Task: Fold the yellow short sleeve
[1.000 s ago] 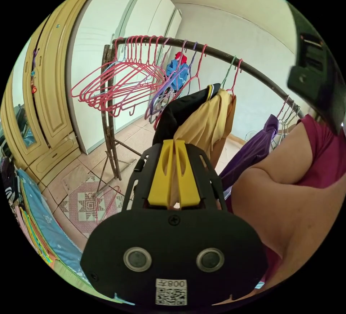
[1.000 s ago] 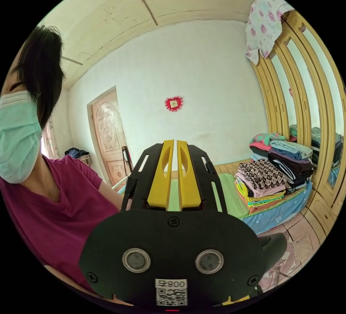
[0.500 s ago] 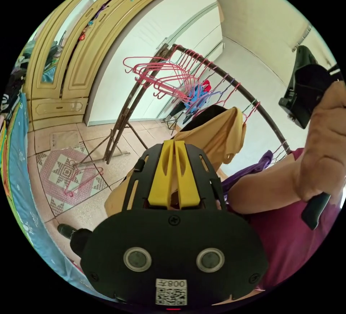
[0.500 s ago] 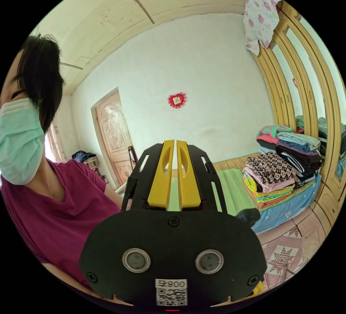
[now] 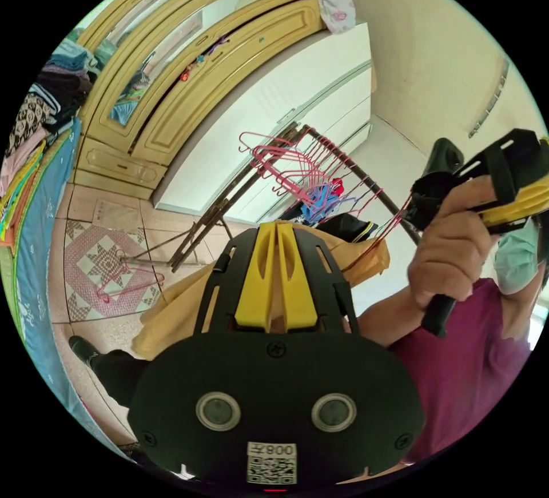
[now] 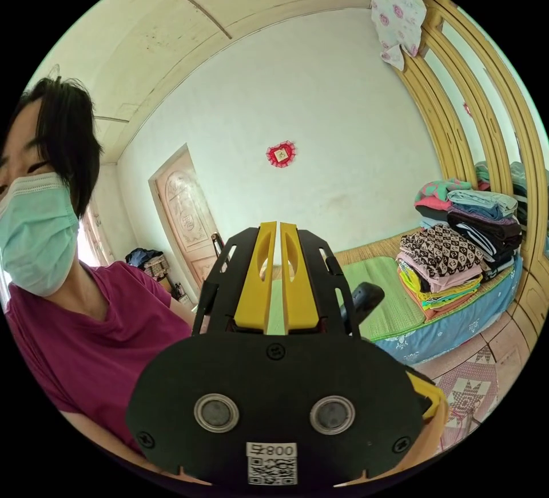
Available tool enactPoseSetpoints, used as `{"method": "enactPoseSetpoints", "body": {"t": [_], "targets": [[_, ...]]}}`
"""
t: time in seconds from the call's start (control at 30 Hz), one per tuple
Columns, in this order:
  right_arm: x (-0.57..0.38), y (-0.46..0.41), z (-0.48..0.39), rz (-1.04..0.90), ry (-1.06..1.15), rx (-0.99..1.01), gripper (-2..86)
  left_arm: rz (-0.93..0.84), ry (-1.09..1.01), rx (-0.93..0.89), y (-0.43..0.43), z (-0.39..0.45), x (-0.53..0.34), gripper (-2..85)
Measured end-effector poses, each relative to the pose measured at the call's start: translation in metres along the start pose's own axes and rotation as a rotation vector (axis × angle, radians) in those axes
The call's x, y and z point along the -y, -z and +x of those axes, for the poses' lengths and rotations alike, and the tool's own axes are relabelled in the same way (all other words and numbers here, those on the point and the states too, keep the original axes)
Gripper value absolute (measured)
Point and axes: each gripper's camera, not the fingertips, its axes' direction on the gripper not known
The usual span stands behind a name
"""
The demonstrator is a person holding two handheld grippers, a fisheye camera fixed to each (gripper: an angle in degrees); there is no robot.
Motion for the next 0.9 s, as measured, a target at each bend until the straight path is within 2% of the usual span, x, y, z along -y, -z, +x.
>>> {"method": "enactPoseSetpoints", "body": {"t": [0.07, 0.2, 0.33, 0.53, 0.9], "targets": [[-0.009, -0.003, 0.001, -0.008, -0.004, -0.002, 1.0, 0.008, -0.018, 0.046, 0.018, 0.002, 0.003, 0.1], [-0.021, -0.011, 0.001, -0.027, -0.007, 0.015, 1.0, 0.006, 0.078, 0.112, 0.050, -0.019, -0.012, 0.1], [-0.038, -0.018, -0.001, -0.043, -0.010, 0.008, 1.0, 0.114, 0.168, 0.042, 0.094, -0.033, -0.038, 0.1], [-0.071, -0.026, 0.007, -0.073, -0.047, 0.018, 1.0, 0.216, 0.030, 0.078, 0.174, 0.017, -0.038, 0.0], [-0.140, 0.004, 0.037, -0.024, -0.121, -0.198, 1.8, 0.418, -0.194, 0.313, 0.343, 0.140, -0.060, 0.1]]}}
